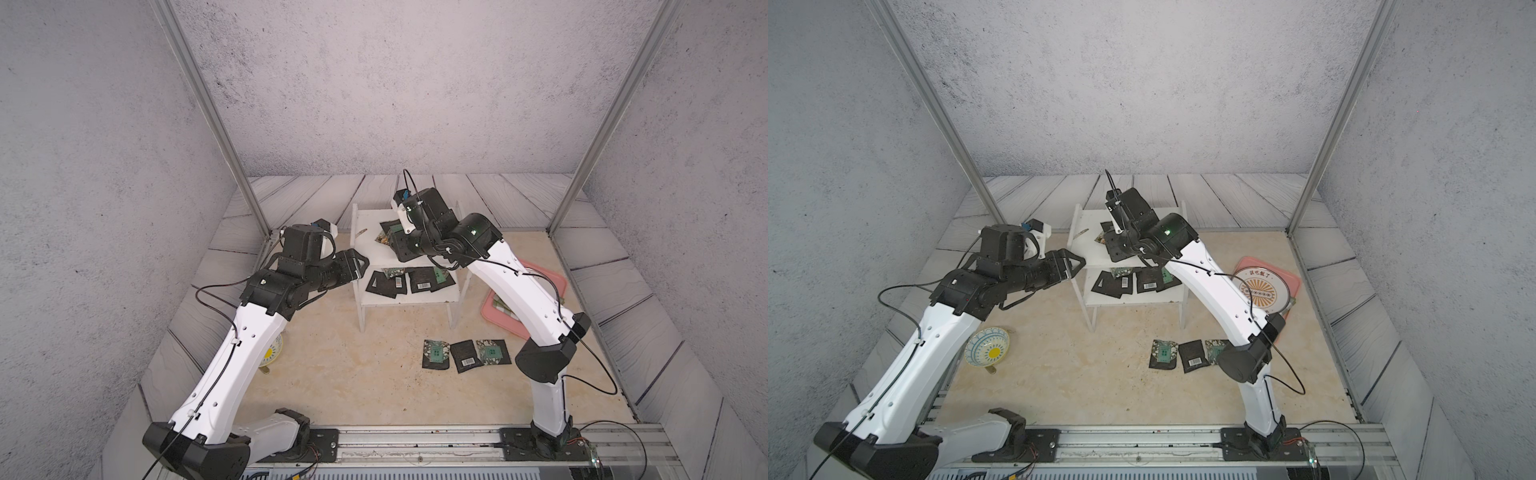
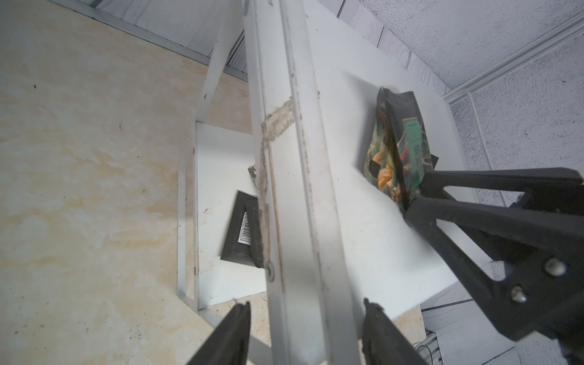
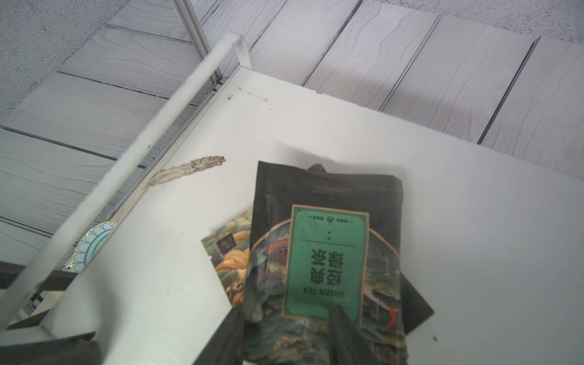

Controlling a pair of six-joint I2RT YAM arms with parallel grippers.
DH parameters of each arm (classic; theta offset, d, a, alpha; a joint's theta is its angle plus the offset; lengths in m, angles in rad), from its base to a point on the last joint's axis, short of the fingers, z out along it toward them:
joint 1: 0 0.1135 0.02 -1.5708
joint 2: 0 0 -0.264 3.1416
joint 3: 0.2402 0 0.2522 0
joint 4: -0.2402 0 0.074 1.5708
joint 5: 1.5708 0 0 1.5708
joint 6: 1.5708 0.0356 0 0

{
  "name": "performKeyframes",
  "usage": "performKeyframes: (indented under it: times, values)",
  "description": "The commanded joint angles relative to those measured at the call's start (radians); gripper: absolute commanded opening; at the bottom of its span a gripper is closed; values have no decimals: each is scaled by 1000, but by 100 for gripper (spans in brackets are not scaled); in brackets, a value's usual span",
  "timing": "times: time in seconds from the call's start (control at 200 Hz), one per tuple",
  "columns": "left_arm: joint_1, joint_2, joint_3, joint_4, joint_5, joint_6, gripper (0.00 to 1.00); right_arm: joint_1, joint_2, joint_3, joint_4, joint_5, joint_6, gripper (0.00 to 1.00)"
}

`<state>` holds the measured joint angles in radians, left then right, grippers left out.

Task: Remove the tea bags from the shelf
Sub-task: Pick up the tea bag from the shelf.

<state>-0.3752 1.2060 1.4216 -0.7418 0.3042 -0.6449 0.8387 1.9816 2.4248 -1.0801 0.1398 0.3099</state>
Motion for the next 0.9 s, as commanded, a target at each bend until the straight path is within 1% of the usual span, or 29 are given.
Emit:
performKeyframes:
  times: [0.0,0.055,0.125,0.185,0.25,0.37,0.48,0.691,0.811,0.896]
  values:
    - [8,-8,-16,-8,-1,1,60,-2,24,-102,-162,28,1,48]
    - [7,-8,-17,-7,-1,2,60,0,22,-117,-161,20,-5,48]
    - [7,-6,-18,-5,2,0,60,0,15,-132,-157,23,-5,45]
    - [7,-6,-18,-4,2,0,60,1,10,-140,-152,23,-3,41]
    - [7,-6,-19,-3,2,-1,60,1,5,-146,-146,21,-5,33]
    - [7,-8,-19,-4,3,0,60,0,0,-145,-141,21,-4,27]
    - [7,-9,-21,-4,2,0,60,1,-7,-140,-136,18,-6,18]
    - [7,-11,-21,-4,3,-2,60,1,-7,-92,-137,27,-14,15]
    - [7,-13,-21,-4,3,-2,60,2,-5,-31,-139,33,-31,8]
    - [7,-13,-21,-4,1,-2,60,0,-1,14,-134,53,-56,7]
